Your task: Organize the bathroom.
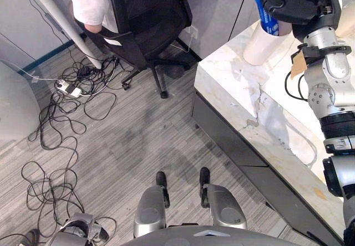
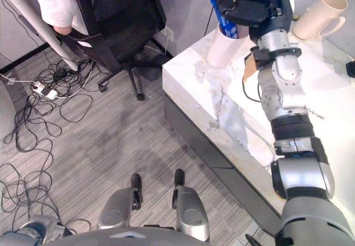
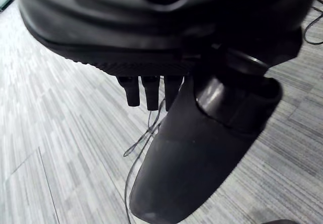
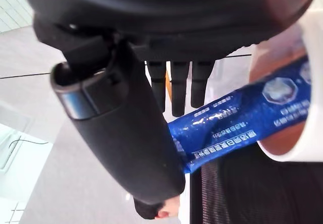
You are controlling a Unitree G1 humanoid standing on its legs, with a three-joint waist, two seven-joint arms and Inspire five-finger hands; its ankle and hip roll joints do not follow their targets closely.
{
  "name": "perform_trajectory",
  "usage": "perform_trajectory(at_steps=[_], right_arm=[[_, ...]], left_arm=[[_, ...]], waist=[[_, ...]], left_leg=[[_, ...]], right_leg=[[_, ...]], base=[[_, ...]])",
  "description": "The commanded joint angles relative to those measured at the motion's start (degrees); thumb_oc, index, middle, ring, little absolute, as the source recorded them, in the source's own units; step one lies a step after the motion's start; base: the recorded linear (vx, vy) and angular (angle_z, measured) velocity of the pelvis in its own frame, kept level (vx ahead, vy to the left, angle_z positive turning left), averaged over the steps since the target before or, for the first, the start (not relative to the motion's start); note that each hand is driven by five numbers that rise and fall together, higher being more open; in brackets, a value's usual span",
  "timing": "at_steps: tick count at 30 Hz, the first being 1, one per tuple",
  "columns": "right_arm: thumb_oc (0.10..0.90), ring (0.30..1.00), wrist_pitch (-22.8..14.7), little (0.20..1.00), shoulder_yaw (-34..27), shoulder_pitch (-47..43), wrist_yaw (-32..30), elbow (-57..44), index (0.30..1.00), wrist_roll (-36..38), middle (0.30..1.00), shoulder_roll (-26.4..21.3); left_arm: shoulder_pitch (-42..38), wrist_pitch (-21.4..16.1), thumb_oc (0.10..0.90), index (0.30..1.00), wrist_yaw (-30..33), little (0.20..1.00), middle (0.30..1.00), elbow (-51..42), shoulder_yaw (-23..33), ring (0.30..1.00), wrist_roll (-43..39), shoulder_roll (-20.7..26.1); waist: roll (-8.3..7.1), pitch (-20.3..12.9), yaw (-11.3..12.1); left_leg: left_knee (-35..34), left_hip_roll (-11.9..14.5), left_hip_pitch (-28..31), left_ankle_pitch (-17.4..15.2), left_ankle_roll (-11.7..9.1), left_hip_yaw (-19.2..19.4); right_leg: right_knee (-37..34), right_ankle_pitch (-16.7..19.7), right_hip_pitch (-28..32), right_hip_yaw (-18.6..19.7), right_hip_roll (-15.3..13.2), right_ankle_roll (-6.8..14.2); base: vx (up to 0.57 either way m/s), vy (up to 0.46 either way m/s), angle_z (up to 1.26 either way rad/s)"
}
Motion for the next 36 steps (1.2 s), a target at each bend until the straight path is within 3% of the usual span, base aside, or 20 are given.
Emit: perform_trajectory(at_steps=[1, 19, 36], right_arm=[[0.800, 0.900, -4.17, 0.900, -5.31, -2.91, 1.20, -9.99, 0.900, 3.42, 0.900, 0.01], [0.800, 0.900, -0.25, 0.900, -7.29, 2.08, 2.62, -11.34, 0.900, 1.48, 0.900, 0.64], [0.800, 0.900, 3.16, 0.900, -9.53, 8.16, 6.63, -12.54, 0.900, 1.16, 0.900, 0.04]], left_arm=[[5.12, 1.75, 0.800, 0.900, 0.92, 0.900, 0.900, 4.08, -3.67, 0.900, 0.43, 2.84], [5.25, 1.86, 0.800, 0.900, 1.28, 0.900, 0.900, 5.28, -3.13, 0.900, 0.78, 1.62], [5.49, 3.24, 0.800, 0.900, 0.69, 0.900, 0.900, 6.06, -2.63, 0.900, 2.62, 0.60]], waist=[[-0.73, -6.19, 0.73], [-1.41, -6.86, -0.73], [-3.17, -8.85, -2.28]], left_leg=[[2.33, 8.74, 0.28, 4.66, -5.16, -4.06], [2.14, 8.40, 1.48, 3.66, -4.79, -3.20], [1.91, 7.72, 3.85, 2.08, -4.17, -1.73]], right_leg=[[-3.02, -0.31, -0.03, 4.21, -0.44, 4.75], [-3.47, -0.26, 0.59, 5.91, -0.07, 4.70], [-4.62, -0.39, 2.75, 8.01, 0.44, 4.83]], base=[[0.00, 0.000, 0.00], [0.00, 0.002, -0.01], [0.02, 0.013, -0.04]])
